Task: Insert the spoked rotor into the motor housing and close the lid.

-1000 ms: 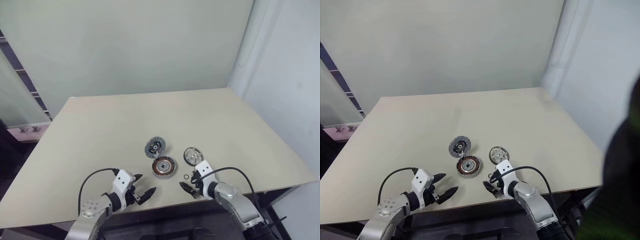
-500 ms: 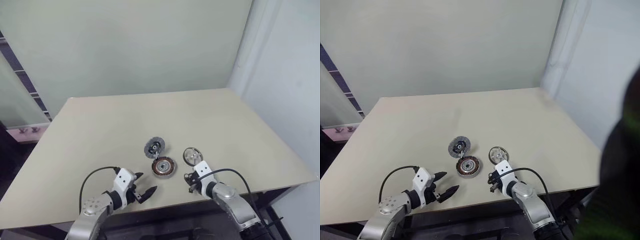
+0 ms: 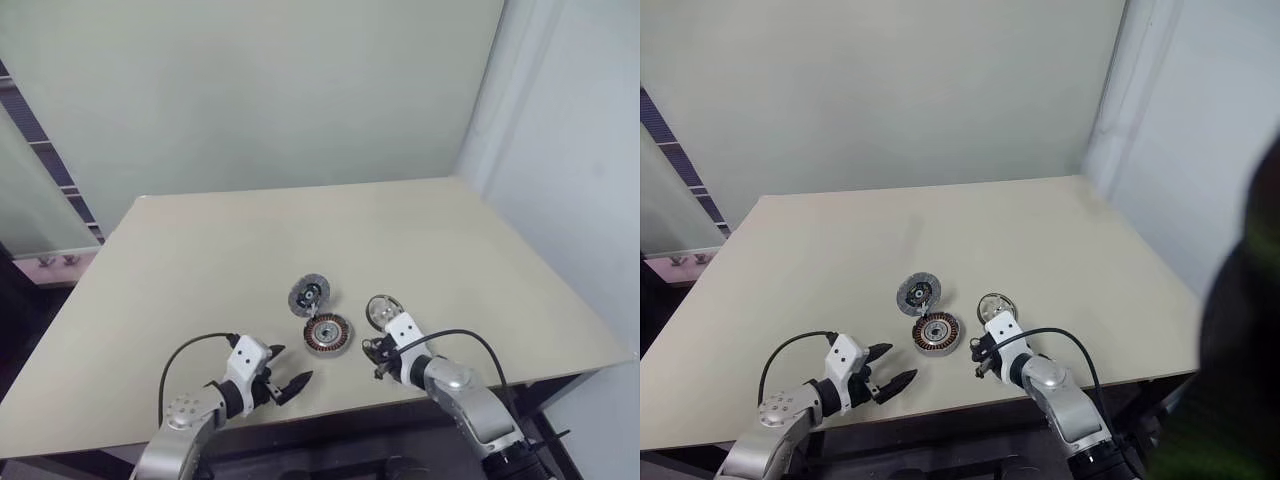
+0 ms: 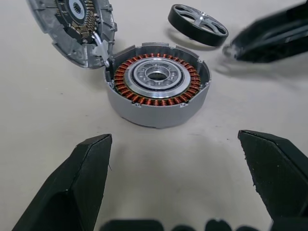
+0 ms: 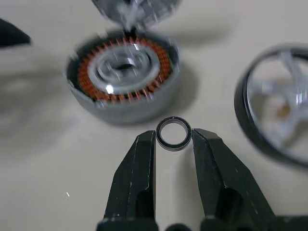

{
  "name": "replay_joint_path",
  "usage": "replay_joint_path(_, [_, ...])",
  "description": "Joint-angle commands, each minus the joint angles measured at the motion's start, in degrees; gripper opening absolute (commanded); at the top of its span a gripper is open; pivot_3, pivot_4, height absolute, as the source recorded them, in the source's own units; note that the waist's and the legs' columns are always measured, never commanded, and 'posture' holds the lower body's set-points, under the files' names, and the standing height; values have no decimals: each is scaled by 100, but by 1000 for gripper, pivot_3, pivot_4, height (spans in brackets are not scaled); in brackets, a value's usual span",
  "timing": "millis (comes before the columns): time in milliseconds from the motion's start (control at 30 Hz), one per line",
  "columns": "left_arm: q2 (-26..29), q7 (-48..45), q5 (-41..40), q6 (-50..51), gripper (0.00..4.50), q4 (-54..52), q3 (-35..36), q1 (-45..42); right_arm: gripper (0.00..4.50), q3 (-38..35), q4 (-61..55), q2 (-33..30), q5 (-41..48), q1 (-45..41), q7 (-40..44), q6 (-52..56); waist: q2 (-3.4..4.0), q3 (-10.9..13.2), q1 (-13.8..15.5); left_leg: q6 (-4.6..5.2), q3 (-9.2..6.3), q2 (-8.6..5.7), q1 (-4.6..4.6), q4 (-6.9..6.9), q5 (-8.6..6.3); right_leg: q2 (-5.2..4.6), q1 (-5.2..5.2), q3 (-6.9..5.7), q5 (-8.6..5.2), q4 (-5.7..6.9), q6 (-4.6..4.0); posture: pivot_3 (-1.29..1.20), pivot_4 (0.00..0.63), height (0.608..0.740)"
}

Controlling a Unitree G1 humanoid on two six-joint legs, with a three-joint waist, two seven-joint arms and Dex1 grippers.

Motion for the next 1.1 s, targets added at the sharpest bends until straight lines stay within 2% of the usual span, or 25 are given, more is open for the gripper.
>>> replay_joint_path(33, [108,-62,-123,-76,4500,-36,239,-149,795,108,-335,100,141,-327,173,192,0,0,0,0,0,0,0,0,0,0,0,0,0,0,0,0,0,740])
replay_joint_path(533, [406,-179,-179,17,4500,-53,446,-267,795,432,1128,601,-62,-1535,349,-74,1,0,-3,0,-5,-1,-1,-4,0,1,1,-1,1,0,0,0,0,740])
replay_joint_path(1100, [385,-107,-194,-11,4500,-218,601,-103,795,462,2164,924,-303,-1938,361,-576,2,0,-5,1,-8,-1,0,-12,1,4,-1,-1,2,4,0,0,0,740])
